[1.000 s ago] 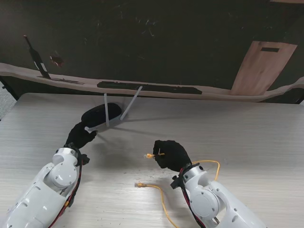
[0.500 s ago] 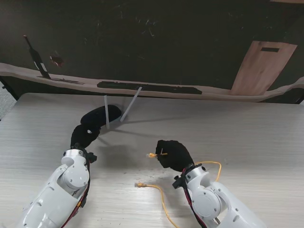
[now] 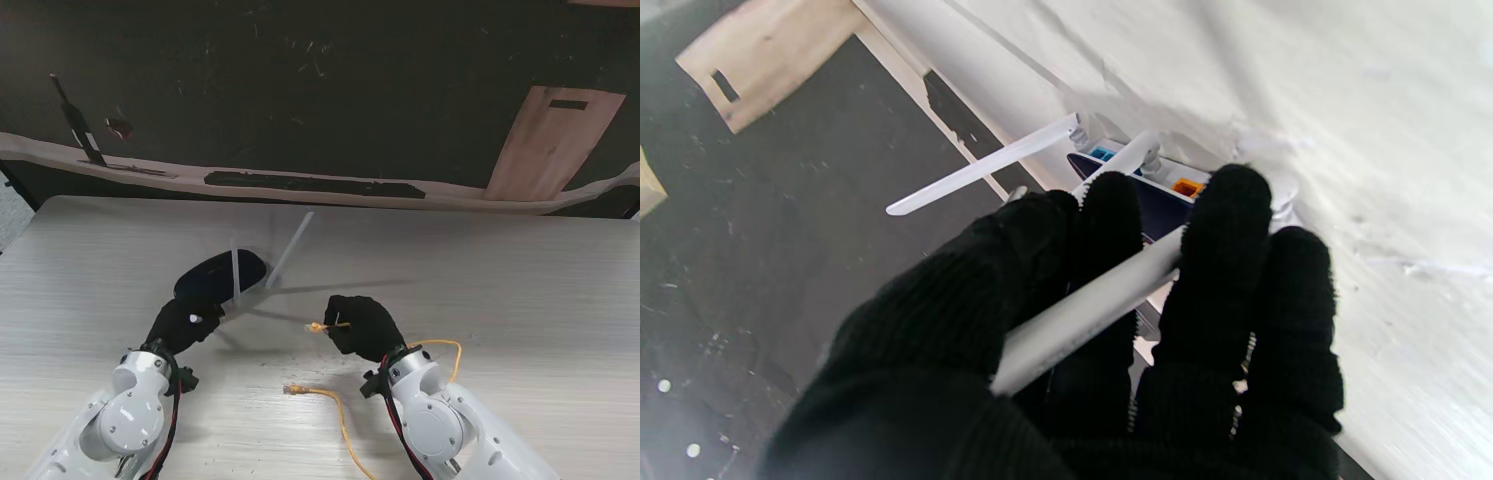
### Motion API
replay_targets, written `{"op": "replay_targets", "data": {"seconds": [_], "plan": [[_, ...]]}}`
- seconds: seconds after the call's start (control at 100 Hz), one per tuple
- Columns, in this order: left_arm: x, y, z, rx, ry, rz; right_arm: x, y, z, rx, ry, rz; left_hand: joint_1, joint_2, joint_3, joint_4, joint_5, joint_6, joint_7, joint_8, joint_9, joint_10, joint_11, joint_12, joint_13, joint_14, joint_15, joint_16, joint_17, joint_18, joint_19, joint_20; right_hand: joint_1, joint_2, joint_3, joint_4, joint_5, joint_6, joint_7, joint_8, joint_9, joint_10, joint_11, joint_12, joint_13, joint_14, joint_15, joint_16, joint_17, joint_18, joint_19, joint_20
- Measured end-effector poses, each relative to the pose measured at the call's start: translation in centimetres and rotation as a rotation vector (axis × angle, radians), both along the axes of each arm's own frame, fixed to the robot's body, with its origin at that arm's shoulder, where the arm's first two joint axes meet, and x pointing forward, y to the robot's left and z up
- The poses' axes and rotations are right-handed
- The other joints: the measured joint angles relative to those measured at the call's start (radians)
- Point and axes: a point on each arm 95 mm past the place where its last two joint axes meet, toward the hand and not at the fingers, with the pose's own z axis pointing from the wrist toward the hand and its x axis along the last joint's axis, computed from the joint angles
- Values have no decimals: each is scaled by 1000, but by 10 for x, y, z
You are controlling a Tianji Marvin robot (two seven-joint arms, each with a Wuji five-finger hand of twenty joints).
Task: Untangle the Ethernet cable and plug it into the router
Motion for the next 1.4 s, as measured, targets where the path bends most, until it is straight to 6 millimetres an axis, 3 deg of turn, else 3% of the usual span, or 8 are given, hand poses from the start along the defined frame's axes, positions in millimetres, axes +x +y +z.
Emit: {"op": "replay_targets", "data": {"seconds": [0.26,0.48,0.57,0.63,0.86,0.98,1.12,1.4], "plan": [[-30,-14,-1,-1,23,-63,1,-3,1,6,-10,-6,11,16,-21,0,-1,17,-49,0,-21,4,-3,-3,-13,3,-33,0,-28,1,0,-19,0,0,0,0,0,0,0,0,0,0,0,0,0,0,0,0,0,0,0,-1],[-46,-14,0,-15,12,-81,1,-2,2,10,-12,-2,-11,24,-30,0,-15,47,-155,0,-84,38,-28,-8,-42,11,-81,-2,-67,-2,-26,-26,0,0,0,0,0,0,0,0,0,0,0,0,0,0,0,0,0,0,0,-1],[-51,-10,5,-15,2,-83,1,-2,2,11,-14,0,-136,31,86,2,-84,66,-252,23,-198,81,-27,-68,-107,14,-104,-11,-117,-11,-42,-26,0,0,0,0,0,0,0,0,0,0,0,0,0,0,0,0,0,0,0,-2],[-54,-8,9,-15,5,-99,1,-2,2,12,-15,1,-186,35,107,22,-143,67,-298,24,-289,107,-38,-81,-164,13,-126,-11,-162,-21,-56,-26,0,0,0,0,0,0,0,0,0,0,0,0,0,0,0,0,0,0,0,-2],[-65,3,23,17,25,-211,0,-1,3,14,-18,8,-291,35,105,25,-322,67,-416,0,-555,107,-138,-120,-375,8,-255,-13,-311,-50,-138,-34,0,0,0,0,0,0,0,0,0,0,0,0,0,0,0,-1,0,0,0,-2],[-74,12,32,-4,96,-266,0,-1,3,16,-23,10,-305,37,23,26,-372,67,-468,-27,-633,107,-184,-145,-459,7,-319,-23,-374,-61,-192,-60,0,0,0,0,0,0,1,0,0,0,0,0,0,0,0,-1,0,0,0,-2],[-84,28,42,50,87,-300,0,-1,4,17,-27,12,-319,110,-127,50,-409,62,-499,-50,-681,107,-222,-171,-531,7,-377,-26,-427,-73,-239,-61,0,0,0,0,0,0,1,-1,0,0,0,0,0,0,0,-1,0,0,0,-2],[-97,55,56,153,66,-259,-1,2,3,18,-22,24,-303,166,-171,62,-409,51,-499,-50,-680,106,-223,-181,-531,7,-377,-25,-434,-82,-244,-61,0,0,0,0,0,0,1,-1,0,0,0,0,0,0,0,-1,0,0,0,-2]]}}
